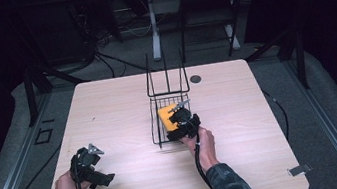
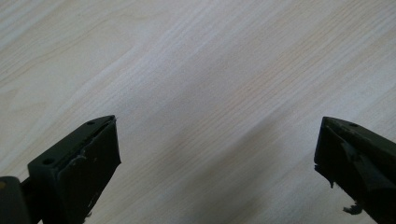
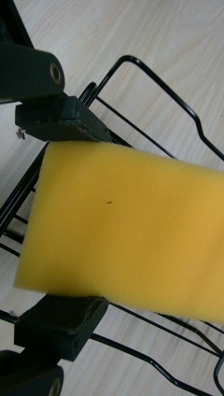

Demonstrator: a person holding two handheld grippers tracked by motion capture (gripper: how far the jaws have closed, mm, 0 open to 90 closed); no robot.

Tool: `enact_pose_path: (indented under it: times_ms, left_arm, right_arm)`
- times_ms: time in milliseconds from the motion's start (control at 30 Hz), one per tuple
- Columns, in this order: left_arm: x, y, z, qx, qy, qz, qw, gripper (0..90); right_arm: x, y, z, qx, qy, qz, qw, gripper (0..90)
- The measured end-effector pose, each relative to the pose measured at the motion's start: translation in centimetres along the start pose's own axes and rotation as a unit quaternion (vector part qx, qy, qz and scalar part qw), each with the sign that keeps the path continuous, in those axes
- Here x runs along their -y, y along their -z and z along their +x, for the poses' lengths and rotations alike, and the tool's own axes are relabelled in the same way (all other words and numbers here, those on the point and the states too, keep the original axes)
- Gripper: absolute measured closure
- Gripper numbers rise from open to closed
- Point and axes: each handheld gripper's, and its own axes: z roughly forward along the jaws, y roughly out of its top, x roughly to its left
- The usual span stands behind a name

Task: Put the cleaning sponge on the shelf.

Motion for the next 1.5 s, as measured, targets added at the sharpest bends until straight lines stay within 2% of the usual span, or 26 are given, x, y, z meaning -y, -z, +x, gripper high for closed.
enact_pose_path:
  times_ms: [333, 633, 1000, 1133, 1200, 1333, 1500]
  left_arm:
    - [0.0, 0.1, 0.0, 0.004, 0.001, -0.005, 1.0, 0.3]
    - [0.0, 0.0, -0.1, 0.005, -0.002, -0.001, 1.0, 0.3]
    - [0.0, 0.0, -0.1, 0.005, -0.003, 0.002, 1.0, 0.3]
    - [0.0, -0.1, -0.2, 0.004, -0.003, 0.003, 1.0, 0.3]
    - [0.0, 0.0, -0.1, 0.005, -0.004, 0.002, 1.0, 0.3]
    - [0.0, 0.0, -0.1, 0.004, -0.003, 0.002, 1.0, 0.3]
    - [0.0, 0.0, -0.2, 0.003, -0.003, 0.001, 1.0, 0.3]
  right_arm:
    - [0.2, -0.1, 0.0, -0.001, -0.009, 0.014, 0.9999, 19.7]
    - [0.2, 0.2, 0.3, 0.009, -0.004, 0.015, 0.9998, 15.0]
    - [0.7, 0.8, -0.1, -0.018, -0.019, 0.019, 0.9995, 14.7]
    - [0.8, 1.2, -0.1, -0.017, -0.018, 0.017, 0.9996, 14.7]
    - [0.8, 1.8, -0.2, -0.016, -0.018, 0.004, 0.9997, 14.5]
    - [0.9, 2.7, -0.2, -0.014, -0.014, -0.004, 0.9998, 14.3]
    - [1.1, 4.4, -0.2, -0.012, 0.003, -0.012, 0.9999, 14.0]
